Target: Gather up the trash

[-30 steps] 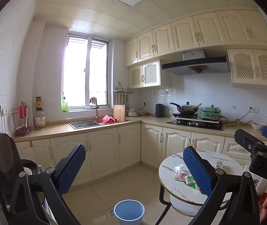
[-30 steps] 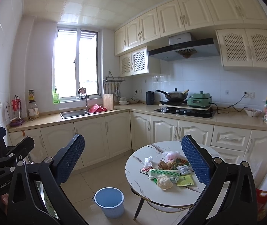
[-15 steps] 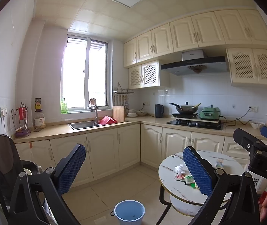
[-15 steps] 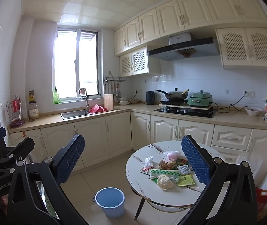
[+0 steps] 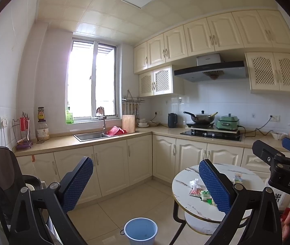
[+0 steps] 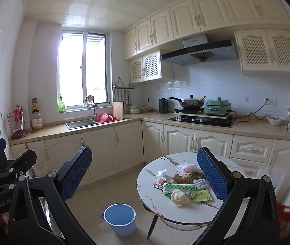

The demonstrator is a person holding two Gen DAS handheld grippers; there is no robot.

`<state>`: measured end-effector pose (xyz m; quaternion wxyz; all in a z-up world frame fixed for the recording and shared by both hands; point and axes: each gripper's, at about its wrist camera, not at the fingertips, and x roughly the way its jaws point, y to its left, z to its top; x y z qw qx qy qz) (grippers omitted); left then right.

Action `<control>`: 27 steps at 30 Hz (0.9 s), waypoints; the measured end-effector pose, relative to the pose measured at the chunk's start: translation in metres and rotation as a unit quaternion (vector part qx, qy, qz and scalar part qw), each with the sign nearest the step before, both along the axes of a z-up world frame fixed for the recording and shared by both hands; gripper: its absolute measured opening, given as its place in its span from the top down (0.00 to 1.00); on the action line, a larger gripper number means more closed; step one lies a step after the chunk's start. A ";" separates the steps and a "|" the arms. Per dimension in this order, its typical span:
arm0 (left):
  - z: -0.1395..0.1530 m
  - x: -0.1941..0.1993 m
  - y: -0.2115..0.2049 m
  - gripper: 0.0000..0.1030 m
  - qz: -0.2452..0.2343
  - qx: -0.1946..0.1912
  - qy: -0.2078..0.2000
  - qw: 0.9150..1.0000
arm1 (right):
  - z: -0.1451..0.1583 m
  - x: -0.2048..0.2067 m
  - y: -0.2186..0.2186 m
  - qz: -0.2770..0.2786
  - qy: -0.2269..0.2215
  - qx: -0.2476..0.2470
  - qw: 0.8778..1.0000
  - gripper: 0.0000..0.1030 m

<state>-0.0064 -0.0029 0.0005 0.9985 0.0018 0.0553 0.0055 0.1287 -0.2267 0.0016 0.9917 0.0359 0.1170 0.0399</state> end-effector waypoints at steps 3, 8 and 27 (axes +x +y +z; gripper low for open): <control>0.000 0.000 0.000 0.01 0.000 0.000 0.000 1.000 | -0.001 0.000 0.000 0.000 0.001 0.000 1.000 0.00; 0.001 0.000 -0.001 0.01 0.000 0.000 0.002 1.000 | -0.002 0.000 0.000 0.000 0.002 0.001 1.000 0.00; -0.002 0.023 -0.002 0.01 0.002 0.007 0.015 1.000 | -0.010 0.010 -0.011 -0.009 0.012 0.006 1.000 0.00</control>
